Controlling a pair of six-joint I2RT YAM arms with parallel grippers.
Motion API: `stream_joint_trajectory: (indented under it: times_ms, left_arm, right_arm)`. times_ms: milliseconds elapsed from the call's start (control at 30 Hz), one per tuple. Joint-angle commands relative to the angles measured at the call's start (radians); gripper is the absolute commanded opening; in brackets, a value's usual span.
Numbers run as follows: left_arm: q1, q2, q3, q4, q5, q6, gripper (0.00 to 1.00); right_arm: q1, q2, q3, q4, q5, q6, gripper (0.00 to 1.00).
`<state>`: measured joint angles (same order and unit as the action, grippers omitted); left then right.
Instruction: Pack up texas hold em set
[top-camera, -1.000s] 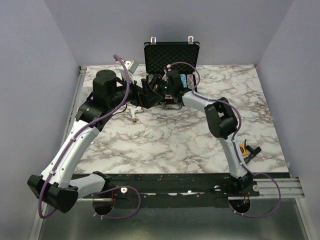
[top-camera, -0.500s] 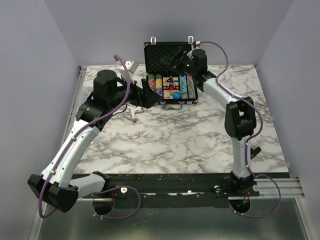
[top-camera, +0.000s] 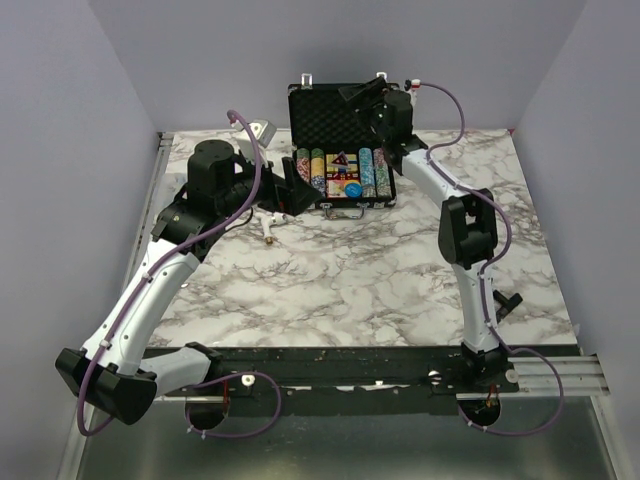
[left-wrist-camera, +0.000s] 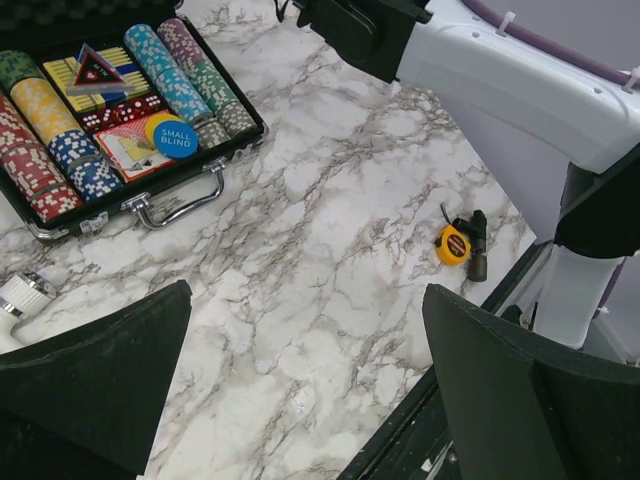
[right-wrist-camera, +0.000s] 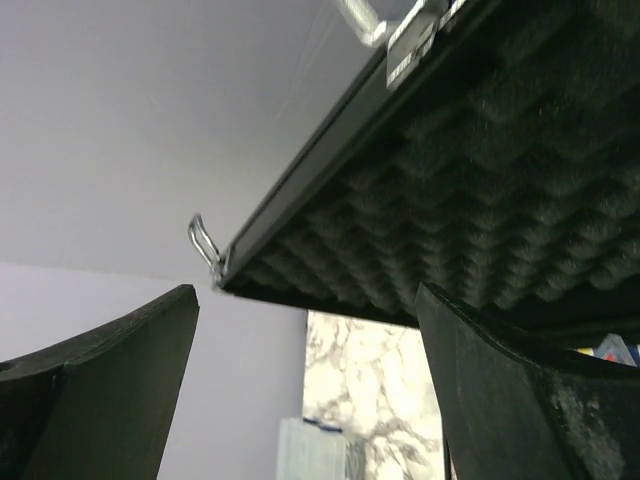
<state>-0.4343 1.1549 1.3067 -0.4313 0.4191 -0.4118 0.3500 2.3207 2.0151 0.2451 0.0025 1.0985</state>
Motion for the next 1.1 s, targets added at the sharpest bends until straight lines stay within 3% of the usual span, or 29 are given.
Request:
stream_joint_trajectory:
  times_ms: [0,700,1067]
  left_arm:
    - [-0.007,-0.017,0.022,-0.015,-0.019,0.013,0.99]
    - [-0.015,-0.014,0.022,-0.017,-0.019,0.012,0.98]
    - [-0.014,-0.006,0.02,-0.02,-0.032,0.017,0.99]
  right_arm:
    - [-0.023,0.06,0.135,-0.029,0.099,0.044,0.91]
    - [-0.085,0.142,0.254,-0.087,0.198,0.301,0.59]
    - [-0.083,0.142,0.211,-0.078,0.124,0.328,0.17]
